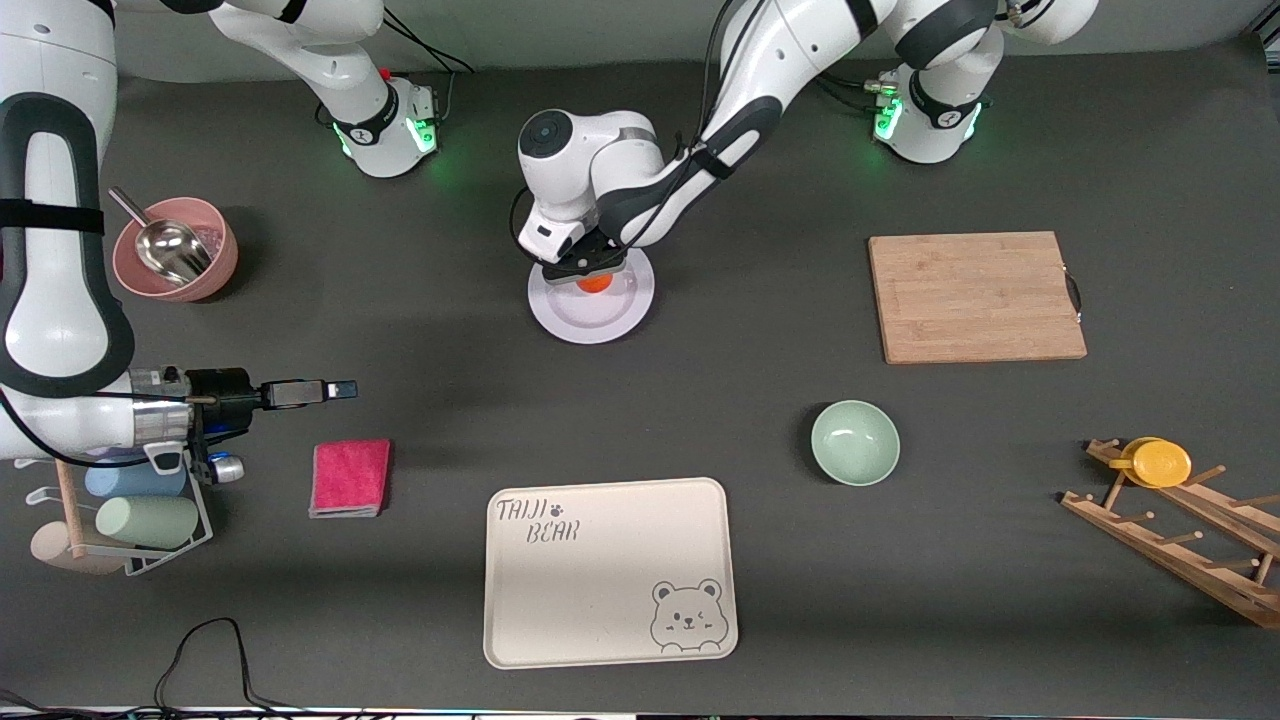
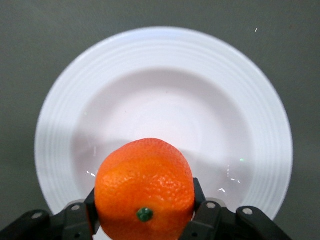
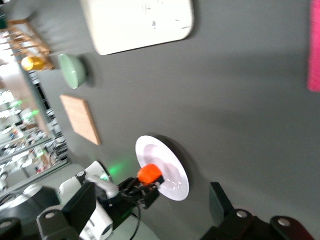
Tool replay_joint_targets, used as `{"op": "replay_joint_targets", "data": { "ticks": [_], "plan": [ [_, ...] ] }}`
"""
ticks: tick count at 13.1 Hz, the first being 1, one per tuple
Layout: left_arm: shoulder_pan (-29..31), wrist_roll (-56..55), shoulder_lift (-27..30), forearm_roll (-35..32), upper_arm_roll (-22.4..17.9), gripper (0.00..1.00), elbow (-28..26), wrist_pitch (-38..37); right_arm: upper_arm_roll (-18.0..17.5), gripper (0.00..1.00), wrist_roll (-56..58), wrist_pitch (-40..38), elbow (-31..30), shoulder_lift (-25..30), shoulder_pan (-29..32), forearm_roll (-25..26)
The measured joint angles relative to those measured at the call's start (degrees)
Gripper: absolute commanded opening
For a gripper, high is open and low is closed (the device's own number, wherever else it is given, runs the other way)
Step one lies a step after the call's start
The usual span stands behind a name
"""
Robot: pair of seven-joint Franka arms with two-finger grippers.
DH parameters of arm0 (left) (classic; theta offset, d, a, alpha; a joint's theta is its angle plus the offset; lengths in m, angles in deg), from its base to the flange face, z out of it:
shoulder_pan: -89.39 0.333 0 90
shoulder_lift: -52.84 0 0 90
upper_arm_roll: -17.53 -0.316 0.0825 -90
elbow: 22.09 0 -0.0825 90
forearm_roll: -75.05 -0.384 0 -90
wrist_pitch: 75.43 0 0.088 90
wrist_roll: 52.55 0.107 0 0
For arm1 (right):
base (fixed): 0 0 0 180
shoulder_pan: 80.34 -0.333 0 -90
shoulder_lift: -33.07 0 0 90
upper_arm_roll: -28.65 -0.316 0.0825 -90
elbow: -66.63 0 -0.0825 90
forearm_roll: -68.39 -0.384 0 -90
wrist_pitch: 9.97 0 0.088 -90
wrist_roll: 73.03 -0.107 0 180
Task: Place orange and plate with both arms
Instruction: 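Release the orange onto the plate while the right gripper approaches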
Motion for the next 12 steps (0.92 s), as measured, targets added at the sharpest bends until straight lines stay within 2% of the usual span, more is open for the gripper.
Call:
{"op": "replay_joint_targets", "data": {
  "ticks": [1,2,6,9,10,11,12],
  "plan": [
    [-0.82,-0.06,-0.62,-0.03,-0.8,0.52,0.02,0.76,0.1,1.0,2.75,0.15,-1.29,-0.21,0.2,-1.46],
    [-1.51,-0.06,-1.22,-0.07,-1.52,0.52,0.05,1.53,0.7,1.0,6.26,0.99,-3.85,-0.47,0.32,-4.99],
    [-1.94,-0.06,-1.68,-0.54,-1.95,0.52,0.39,2.01,1.58,1.0,17.26,2.55,-11.34,-0.88,0.42,-15.11],
    [-2.02,-0.06,-1.68,-1.74,-2.0,0.57,0.63,2.01,1.79,1.0,26.1,4.99,-17.87,-0.89,0.4,-23.72],
    [-2.05,-0.06,-1.7,-1.99,-2.04,0.83,0.63,2.01,1.78,1.0,27.93,5.7,-19.26,-0.89,0.37,-24.82],
    [-2.07,-0.06,-1.72,-2.18,-2.08,1.0,0.63,2.01,1.79,1.0,28.97,6.02,-20.15,-0.88,0.37,-25.42],
    [-2.08,-0.04,-1.72,-2.31,-2.11,1.0,0.63,2.01,1.8,1.0,29.92,6.55,-20.94,-0.87,0.35,-26.25]
  ]
}}
